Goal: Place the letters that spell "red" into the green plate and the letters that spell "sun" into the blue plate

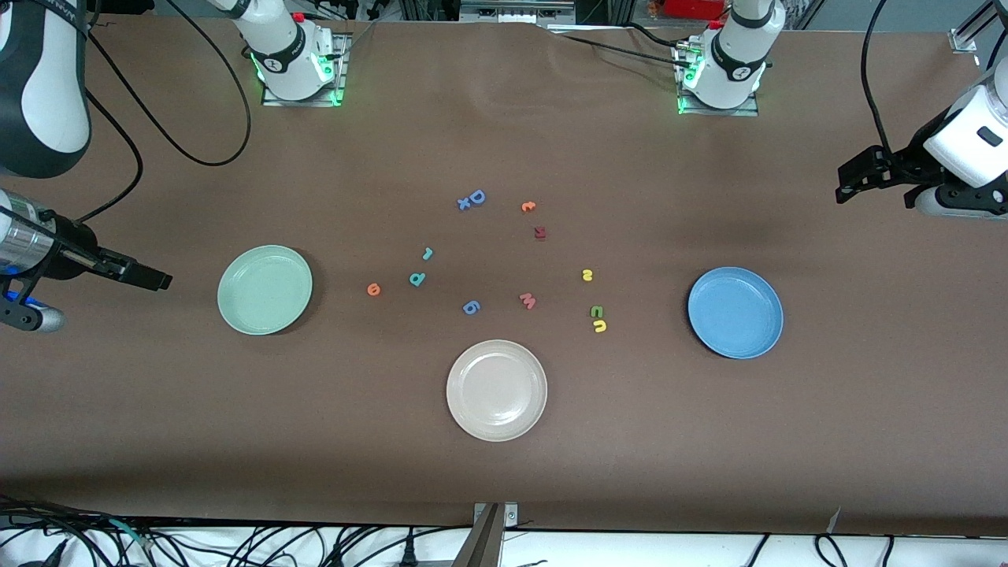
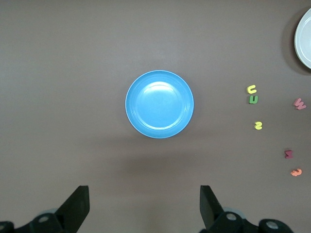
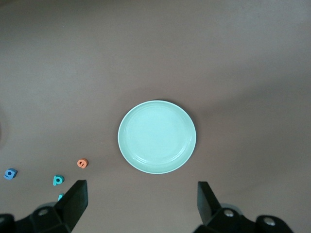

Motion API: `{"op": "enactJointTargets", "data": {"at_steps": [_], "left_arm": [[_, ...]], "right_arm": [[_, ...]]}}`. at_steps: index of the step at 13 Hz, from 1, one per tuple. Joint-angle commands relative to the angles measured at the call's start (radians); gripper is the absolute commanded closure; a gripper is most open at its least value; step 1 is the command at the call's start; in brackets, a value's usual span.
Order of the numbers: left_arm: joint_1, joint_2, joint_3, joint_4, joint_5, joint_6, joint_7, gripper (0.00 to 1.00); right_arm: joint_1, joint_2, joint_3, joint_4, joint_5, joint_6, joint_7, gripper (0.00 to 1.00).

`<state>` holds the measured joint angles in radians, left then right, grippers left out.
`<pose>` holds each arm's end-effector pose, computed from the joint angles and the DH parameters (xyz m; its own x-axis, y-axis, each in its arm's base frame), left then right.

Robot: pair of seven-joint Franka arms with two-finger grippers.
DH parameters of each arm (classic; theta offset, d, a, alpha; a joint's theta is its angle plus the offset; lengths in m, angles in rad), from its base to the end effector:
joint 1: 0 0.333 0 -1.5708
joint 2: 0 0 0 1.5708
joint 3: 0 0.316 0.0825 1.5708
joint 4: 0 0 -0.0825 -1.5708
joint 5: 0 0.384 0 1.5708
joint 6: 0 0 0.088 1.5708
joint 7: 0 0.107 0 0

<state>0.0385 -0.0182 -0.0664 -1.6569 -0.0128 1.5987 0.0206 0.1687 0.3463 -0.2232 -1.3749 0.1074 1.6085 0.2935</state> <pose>0.5489 -0.0170 0.5963 0.9981 -0.0480 -0.0398 -0.0476 -0.9988 0.0124 0.6514 -0.0023 0.5145 0.9342 -0.3397 -0.1087 -0.3417 -0.9398 0.0004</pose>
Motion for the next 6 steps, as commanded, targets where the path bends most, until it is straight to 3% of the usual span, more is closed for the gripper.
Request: {"op": "enactJointTargets", "data": {"at_steps": [1, 6], "left_arm": [[-0.002, -0.009, 0.0, -0.012, -0.001, -0.011, 0.01, 0.0], [0.0, -0.009, -0.001, -0.012, -0.001, -0.013, 0.012, 0.0]], "right_arm": [[0.0, -0.023, 0.005, -0.027, -0.002, 0.011, 0.012, 0.0], [0.006, -0.03, 0.007, -0.052, -0.002, 0.019, 0.012, 0.0]]}}
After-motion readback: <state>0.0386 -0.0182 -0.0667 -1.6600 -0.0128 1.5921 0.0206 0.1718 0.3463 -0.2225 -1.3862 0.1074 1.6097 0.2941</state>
